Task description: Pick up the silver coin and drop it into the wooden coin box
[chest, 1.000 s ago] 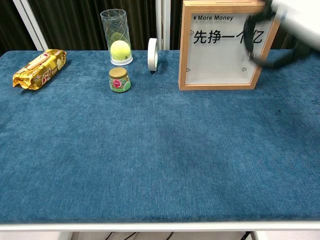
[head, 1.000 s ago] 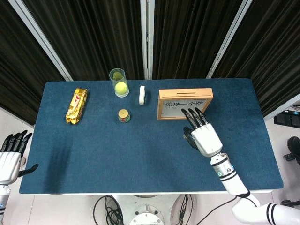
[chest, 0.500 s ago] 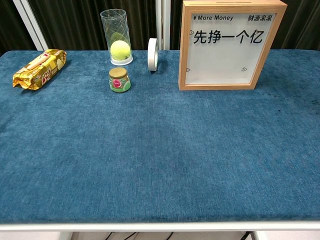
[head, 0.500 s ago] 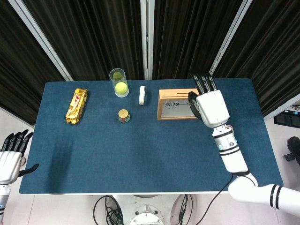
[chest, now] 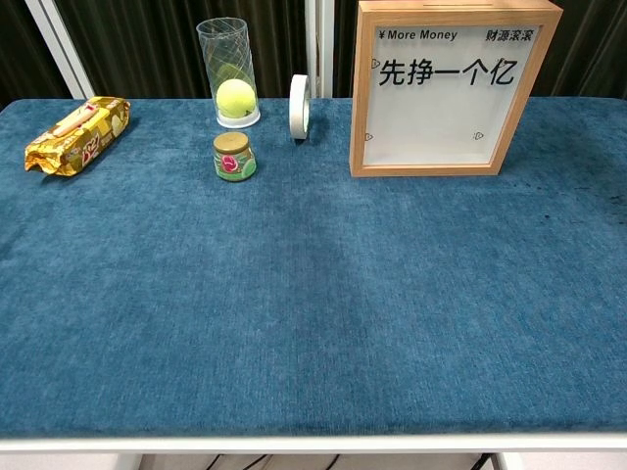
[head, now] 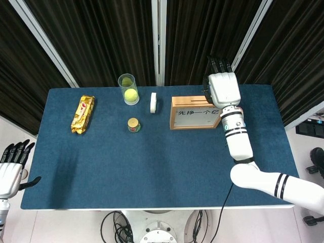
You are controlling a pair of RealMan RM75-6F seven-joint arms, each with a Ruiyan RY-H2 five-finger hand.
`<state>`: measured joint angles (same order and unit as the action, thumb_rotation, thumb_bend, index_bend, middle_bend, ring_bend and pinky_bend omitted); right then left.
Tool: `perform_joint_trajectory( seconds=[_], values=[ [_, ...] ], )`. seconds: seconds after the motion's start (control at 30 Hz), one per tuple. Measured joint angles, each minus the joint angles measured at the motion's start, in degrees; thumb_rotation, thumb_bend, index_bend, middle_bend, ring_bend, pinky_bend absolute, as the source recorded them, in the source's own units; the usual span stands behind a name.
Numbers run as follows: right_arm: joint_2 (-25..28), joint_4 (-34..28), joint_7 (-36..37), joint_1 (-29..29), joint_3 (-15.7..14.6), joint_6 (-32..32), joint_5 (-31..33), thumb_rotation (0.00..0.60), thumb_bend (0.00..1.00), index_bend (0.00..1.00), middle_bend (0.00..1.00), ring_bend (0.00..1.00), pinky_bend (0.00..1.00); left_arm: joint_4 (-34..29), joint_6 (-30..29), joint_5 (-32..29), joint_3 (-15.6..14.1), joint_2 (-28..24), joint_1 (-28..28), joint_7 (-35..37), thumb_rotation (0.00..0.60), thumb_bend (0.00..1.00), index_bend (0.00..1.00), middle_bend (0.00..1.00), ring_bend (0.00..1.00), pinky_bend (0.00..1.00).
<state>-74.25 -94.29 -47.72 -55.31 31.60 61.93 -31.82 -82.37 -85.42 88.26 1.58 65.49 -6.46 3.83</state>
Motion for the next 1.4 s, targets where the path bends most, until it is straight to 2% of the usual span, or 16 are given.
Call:
perform_joint_trajectory(
  seconds=[0.17,0.57,1.03,1.4],
  values=[
    [-0.8,2.4,-2.7,-3.4,-1.0,0.4,8.4,0.6,0.35,0.79,0.04,0.0,0.0,0.8,0.3,-0.1,-0.1,0.2,0.0,0.7,0.6,0.12,0.04,0.0,0.0,0.0],
    [-1.4,4.1,-2.7,-6.5,-3.8,-0.1,17.2,0.6,0.35,0.79,0.04,0.0,0.0,0.9,0.6,0.0,-0.1,0.4,-0.3,0.6,0.6,0.12,0.04,0.0,0.0,0.0],
    [-0.8,2.8,-2.3,-8.7,-6.2,0.4,21.7,0.6,0.35,0.79,0.04,0.0,0.0,0.8,0.5,-0.1,-0.1,0.3,-0.3,0.3,0.6,0.12,0.04,0.0,0.0,0.0],
    [-1.4,4.0,-1.6,-9.9,-7.6,0.8,22.2,0.6,0.35,0.79,0.04,0.0,0.0,0.8,0.6,-0.1,-0.1,0.3,-0.3,0.4,0.6,0.12,0.04,0.0,0.0,0.0]
  ],
)
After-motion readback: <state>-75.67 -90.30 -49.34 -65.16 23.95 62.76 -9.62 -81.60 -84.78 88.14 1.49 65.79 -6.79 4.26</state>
